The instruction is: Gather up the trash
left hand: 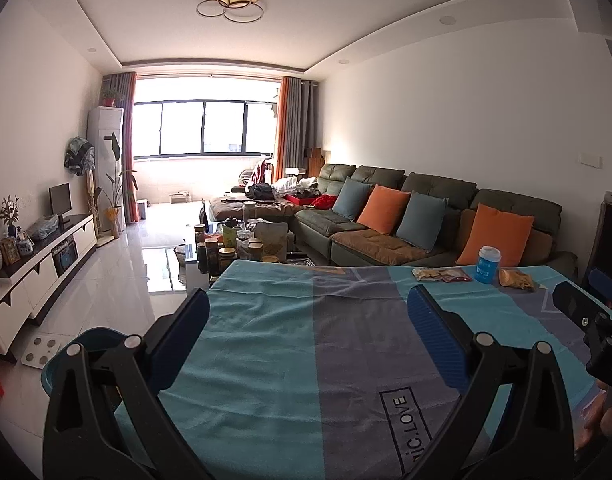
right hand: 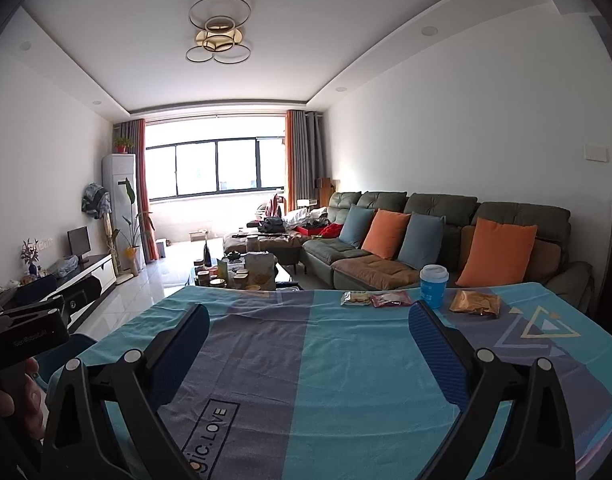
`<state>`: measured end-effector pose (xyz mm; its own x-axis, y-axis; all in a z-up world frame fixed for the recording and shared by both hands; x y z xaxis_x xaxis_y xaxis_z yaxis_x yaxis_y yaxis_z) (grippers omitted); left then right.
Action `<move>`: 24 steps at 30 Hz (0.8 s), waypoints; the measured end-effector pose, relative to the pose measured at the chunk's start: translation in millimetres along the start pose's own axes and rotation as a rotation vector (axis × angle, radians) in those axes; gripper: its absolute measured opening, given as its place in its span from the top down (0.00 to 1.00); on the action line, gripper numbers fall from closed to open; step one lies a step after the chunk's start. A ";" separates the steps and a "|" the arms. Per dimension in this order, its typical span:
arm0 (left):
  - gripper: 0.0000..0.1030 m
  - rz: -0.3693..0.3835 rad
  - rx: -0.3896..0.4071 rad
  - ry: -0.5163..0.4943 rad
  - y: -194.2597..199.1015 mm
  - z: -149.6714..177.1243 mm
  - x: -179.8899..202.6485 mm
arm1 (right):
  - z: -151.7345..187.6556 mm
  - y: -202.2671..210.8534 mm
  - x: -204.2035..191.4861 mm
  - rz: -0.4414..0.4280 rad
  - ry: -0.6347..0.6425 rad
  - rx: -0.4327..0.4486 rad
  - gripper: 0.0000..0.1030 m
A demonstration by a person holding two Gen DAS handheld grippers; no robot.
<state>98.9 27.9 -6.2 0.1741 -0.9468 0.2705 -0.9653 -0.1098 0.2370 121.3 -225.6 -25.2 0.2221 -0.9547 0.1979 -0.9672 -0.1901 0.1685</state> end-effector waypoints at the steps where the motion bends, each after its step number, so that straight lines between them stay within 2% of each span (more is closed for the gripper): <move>1: 0.05 -0.003 0.011 0.002 1.7 0.5 -1.0 | -0.4 1.3 -0.8 0.005 0.003 0.007 0.06; 15: 0.05 0.016 0.023 -0.003 13.4 21.4 -8.9 | 4.8 18.3 -9.9 0.065 0.037 0.000 0.06; 24: 0.05 0.030 0.043 -0.017 17.0 21.2 -5.5 | 6.9 16.5 -13.5 0.062 0.030 -0.012 0.06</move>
<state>77.4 24.8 -23.5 0.1423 -0.9547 0.2613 -0.9775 -0.0940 0.1888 101.5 -217.4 -31.8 0.1657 -0.9572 0.2373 -0.9777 -0.1279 0.1667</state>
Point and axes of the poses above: each gripper's, at about its wrist camera, not at the fingertips, and y roughly against the way its jaws point, x to its right, z to its underside, the point moved 7 cm from there along -y, roughly the way its jaws point, and after that the axes turned 14 degrees about y, right-handed, at the moved point
